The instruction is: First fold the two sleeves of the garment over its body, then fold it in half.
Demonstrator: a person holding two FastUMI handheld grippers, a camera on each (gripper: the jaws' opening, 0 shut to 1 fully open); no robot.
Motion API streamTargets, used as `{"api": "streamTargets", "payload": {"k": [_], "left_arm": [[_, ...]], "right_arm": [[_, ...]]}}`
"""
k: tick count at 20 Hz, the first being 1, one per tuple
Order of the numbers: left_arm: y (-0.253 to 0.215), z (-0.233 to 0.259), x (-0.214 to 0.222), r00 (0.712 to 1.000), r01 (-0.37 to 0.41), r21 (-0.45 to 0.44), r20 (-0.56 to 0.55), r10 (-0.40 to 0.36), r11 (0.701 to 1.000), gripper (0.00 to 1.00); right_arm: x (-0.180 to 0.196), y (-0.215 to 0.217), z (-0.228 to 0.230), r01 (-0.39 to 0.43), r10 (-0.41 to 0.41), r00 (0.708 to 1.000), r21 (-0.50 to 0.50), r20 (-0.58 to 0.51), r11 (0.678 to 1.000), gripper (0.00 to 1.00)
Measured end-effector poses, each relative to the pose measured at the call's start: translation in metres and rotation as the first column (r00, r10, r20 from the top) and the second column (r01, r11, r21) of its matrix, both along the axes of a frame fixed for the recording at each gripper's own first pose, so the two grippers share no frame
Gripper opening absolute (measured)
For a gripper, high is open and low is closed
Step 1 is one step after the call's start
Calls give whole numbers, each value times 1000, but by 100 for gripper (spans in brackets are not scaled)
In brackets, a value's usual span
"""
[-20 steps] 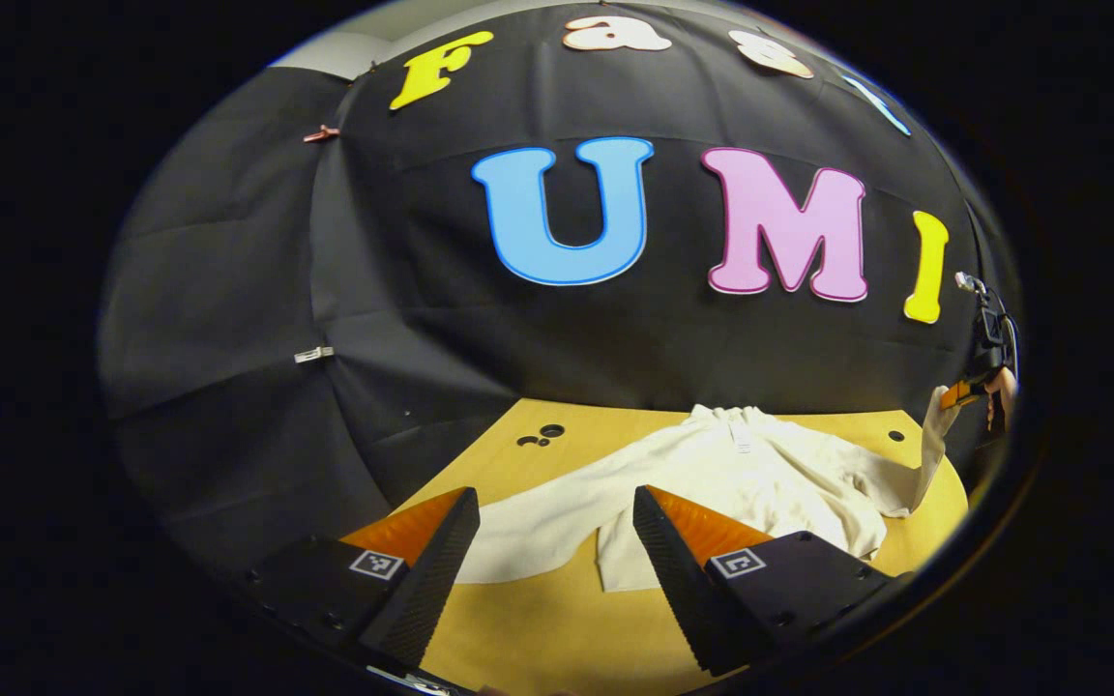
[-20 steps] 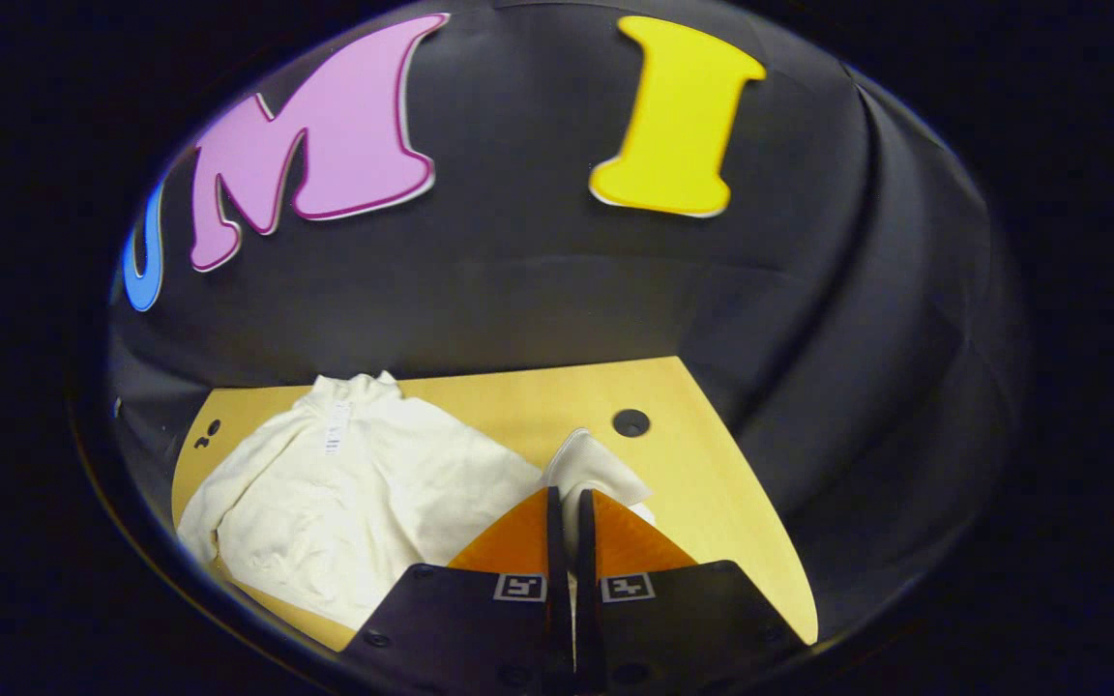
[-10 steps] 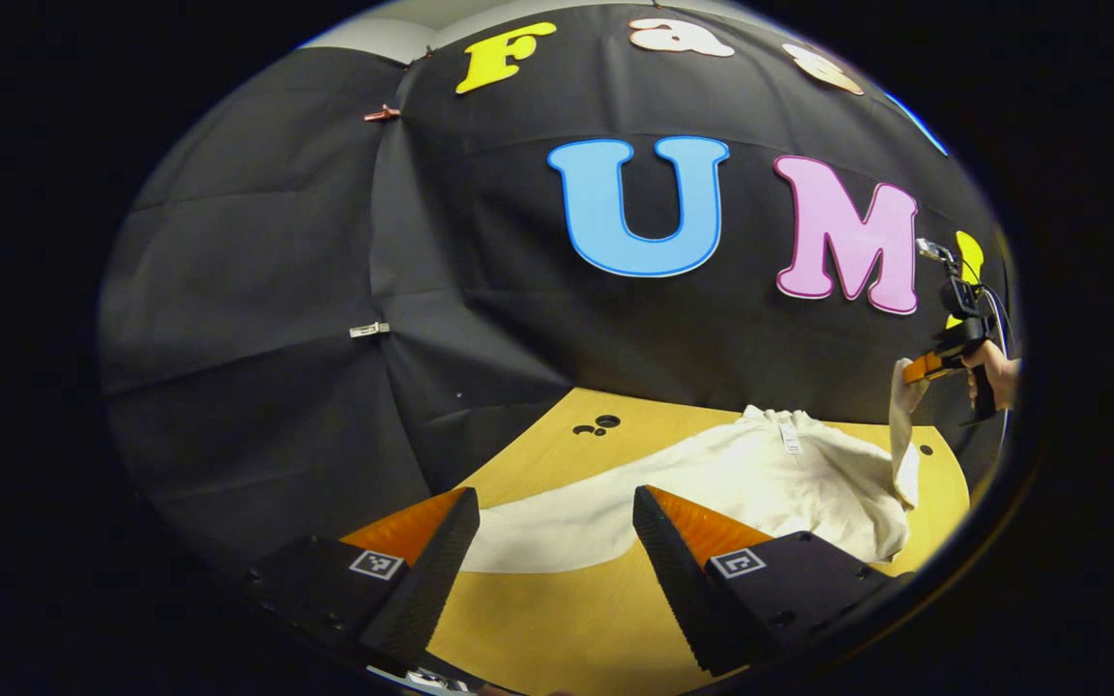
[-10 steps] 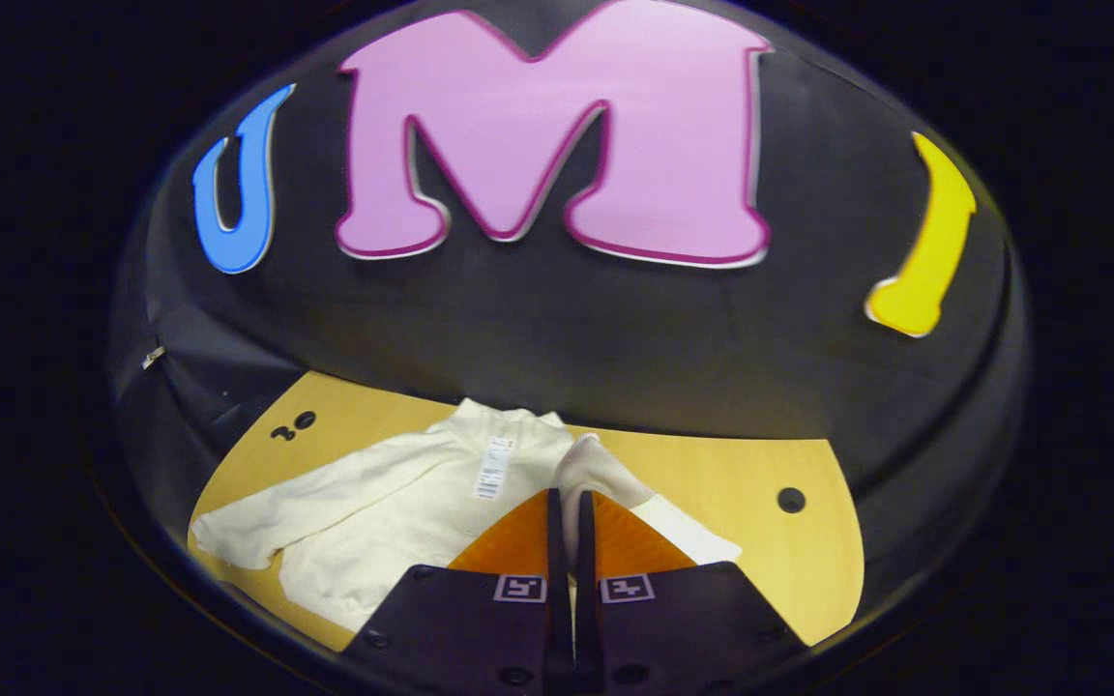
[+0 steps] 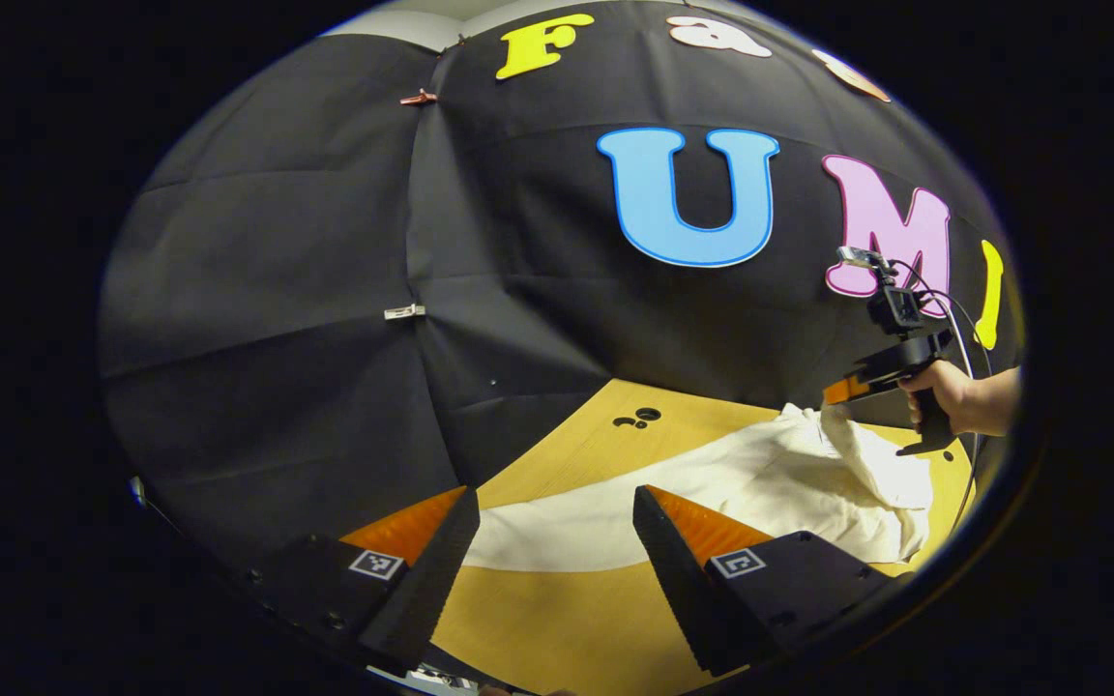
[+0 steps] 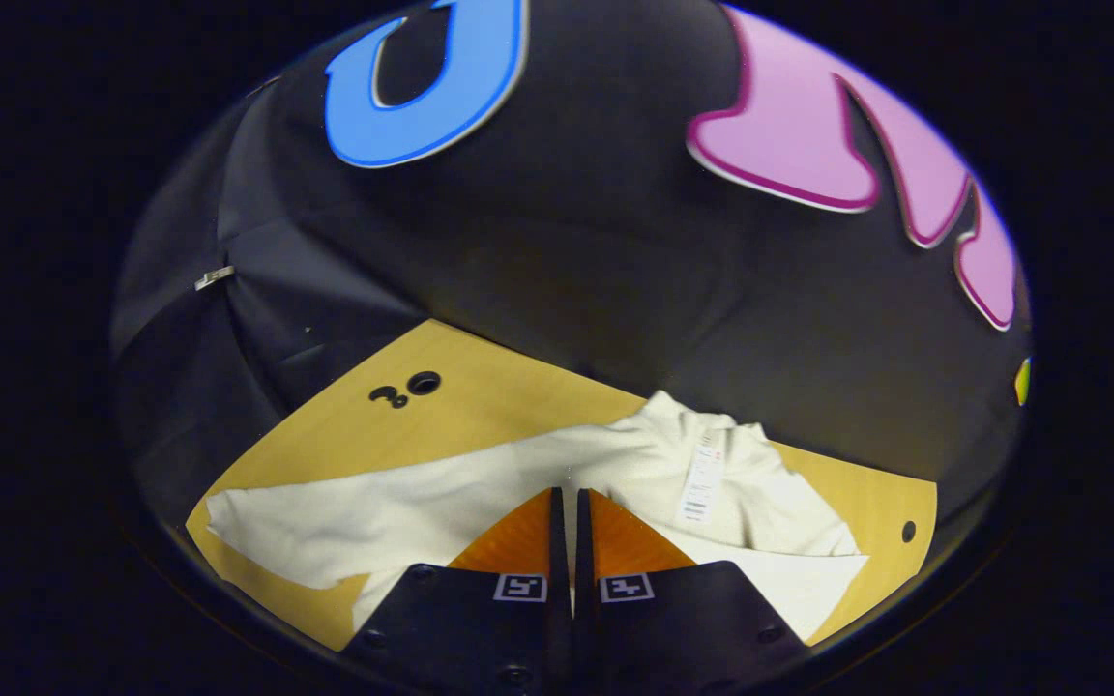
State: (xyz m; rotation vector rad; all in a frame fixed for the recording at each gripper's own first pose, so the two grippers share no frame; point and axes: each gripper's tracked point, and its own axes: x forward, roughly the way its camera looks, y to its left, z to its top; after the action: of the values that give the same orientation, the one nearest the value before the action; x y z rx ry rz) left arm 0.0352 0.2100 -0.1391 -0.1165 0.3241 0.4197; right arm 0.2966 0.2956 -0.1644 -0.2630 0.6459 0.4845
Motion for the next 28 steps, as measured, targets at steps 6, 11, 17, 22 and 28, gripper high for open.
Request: {"api": "streamTargets", "payload": {"k": [6, 11, 17, 22, 28], "left_arm": [[19, -25, -2, 999, -43, -22, -28, 42, 999, 99], [33, -39, 11, 998, -46, -19, -40, 45, 999, 99], [61, -67, 38, 995, -53, -17, -85, 51, 998, 99], [90, -108, 58, 984, -73, -9, -161, 71, 997, 99], [120, -155, 74, 969, -72, -21, -239, 65, 997, 99]], "right_arm": [[-33, 64, -59, -57, 54, 993, -21, -102, 998, 5], [-52, 55, -66, -20, 26, 989, 42, -144, 999, 53], [-45, -10, -21, 60, -57, 997, 61, -51, 996, 100], [-42, -91, 23, 159, -162, 986, 59, 41, 985, 100], [-59, -215, 72, 329, -335, 934, 65, 127, 942, 100]]}}
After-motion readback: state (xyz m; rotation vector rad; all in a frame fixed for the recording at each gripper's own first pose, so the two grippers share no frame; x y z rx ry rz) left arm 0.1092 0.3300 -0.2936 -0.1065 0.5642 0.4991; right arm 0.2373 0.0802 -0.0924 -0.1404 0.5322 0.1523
